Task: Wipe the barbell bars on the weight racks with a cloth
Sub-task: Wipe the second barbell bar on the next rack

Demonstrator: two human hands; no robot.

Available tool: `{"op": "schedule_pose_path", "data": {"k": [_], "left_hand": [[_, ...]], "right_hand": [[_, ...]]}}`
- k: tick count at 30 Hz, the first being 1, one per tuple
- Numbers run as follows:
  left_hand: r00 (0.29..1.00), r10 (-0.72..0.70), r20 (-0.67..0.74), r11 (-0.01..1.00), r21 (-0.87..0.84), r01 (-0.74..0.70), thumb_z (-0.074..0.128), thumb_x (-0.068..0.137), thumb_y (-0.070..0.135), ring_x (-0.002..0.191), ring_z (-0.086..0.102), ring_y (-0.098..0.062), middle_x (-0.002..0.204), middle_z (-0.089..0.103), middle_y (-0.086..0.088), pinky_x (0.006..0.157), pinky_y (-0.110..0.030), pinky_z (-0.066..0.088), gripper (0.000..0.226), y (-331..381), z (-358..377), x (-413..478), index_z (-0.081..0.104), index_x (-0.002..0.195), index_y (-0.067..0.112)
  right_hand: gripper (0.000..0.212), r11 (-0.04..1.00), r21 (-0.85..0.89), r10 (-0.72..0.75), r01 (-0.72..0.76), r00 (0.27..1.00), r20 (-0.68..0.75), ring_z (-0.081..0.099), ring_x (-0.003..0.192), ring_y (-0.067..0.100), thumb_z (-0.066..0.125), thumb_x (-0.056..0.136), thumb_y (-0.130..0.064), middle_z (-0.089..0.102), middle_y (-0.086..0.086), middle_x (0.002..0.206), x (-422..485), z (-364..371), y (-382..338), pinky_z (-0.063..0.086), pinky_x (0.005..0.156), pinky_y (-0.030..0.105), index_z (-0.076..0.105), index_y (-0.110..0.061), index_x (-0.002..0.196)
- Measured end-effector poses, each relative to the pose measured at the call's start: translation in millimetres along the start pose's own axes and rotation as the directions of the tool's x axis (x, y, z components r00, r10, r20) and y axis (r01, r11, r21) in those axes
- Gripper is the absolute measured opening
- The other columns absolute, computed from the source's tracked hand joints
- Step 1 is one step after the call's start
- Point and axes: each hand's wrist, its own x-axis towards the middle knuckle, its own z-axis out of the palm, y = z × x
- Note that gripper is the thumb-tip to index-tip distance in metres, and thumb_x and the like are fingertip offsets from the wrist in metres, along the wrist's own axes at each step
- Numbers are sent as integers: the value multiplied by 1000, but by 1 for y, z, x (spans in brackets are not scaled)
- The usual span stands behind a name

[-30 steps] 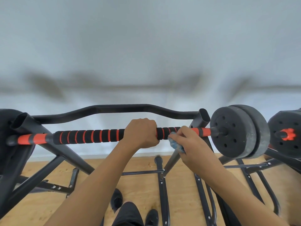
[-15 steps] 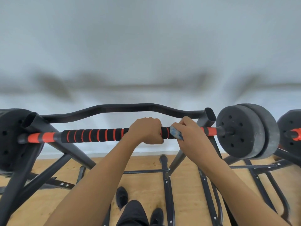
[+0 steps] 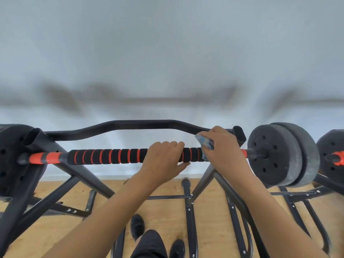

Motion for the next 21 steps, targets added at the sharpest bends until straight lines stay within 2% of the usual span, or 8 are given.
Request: {"op": "schedule_pose_path", "data": {"k": [2, 4, 5, 7, 11, 16, 18, 21], "left_hand": [[996, -14, -92, 999, 47, 19, 66, 95, 52, 62, 45, -14, 74, 45, 8, 60, -28, 32, 36, 5, 13, -5, 46, 95, 23], [995, -51, -81, 996, 67, 56, 64, 97, 44, 59, 46, -14, 69, 44, 7, 58, -27, 30, 34, 4, 15, -1, 39, 90, 22], [996, -65, -63, 995, 67, 69, 60, 99, 43, 59, 48, -15, 67, 43, 7, 58, -28, 30, 32, 3, 14, 3, 38, 90, 22], [997, -71, -14, 996, 49, 71, 57, 99, 43, 61, 50, -15, 64, 40, 8, 59, -28, 31, 28, 1, 10, 11, 40, 89, 23], [983, -94, 157, 994, -38, 101, 65, 92, 47, 66, 59, -14, 66, 50, 8, 64, -28, 47, 24, -4, 3, 21, 54, 90, 26], [864, -23, 503, 928, -311, 205, 78, 83, 47, 64, 68, -14, 75, 65, 2, 64, -29, 55, 29, -18, -7, 42, 60, 95, 27], [865, 9, 501, 927, -330, 181, 78, 83, 47, 64, 68, -14, 76, 65, 2, 65, -29, 56, 29, -20, -7, 42, 60, 95, 27], [891, 16, 453, 945, -299, 135, 76, 83, 46, 66, 64, -13, 74, 61, 3, 66, -30, 54, 27, -19, -5, 40, 55, 86, 28]], "right_hand": [[27, 986, -154, -33, 57, 988, 150, 55, 71, 16, 53, 92, -8, 48, -2, 81, 2, 11, -7, 51, 64, 29, 48, -24, 70], [13, 980, -189, -33, 58, 991, 133, 57, 75, 17, 56, 93, -10, 53, -1, 89, -6, 20, -10, 54, 68, 32, 57, -20, 85], [8, 985, -165, -35, 51, 995, 97, 57, 77, 17, 58, 92, -9, 56, 1, 92, -12, 23, -9, 55, 69, 33, 62, -16, 95], [19, 994, -103, -17, 26, 996, 86, 59, 79, 19, 62, 87, -4, 59, 2, 94, -21, 25, -4, 54, 70, 33, 67, -9, 105], [24, 993, 97, 58, -63, 996, 61, 59, 82, 16, 64, 88, 1, 63, 0, 94, -41, 20, -5, 53, 73, 29, 67, -11, 108], [21, 981, 161, 89, -105, 991, 104, 57, 84, 5, 63, 92, -7, 56, -19, 89, -55, 8, -2, 51, 73, 21, 65, -22, 106], [18, 984, 139, 99, -110, 992, 82, 61, 81, 8, 64, 94, -9, 61, -9, 91, -40, -5, 0, 53, 76, 23, 66, -23, 105], [10, 988, 133, 83, -80, 996, -21, 65, 69, 8, 59, 98, -15, 66, -4, 82, -2, -24, -1, 53, 64, 17, 66, -22, 102]]}}
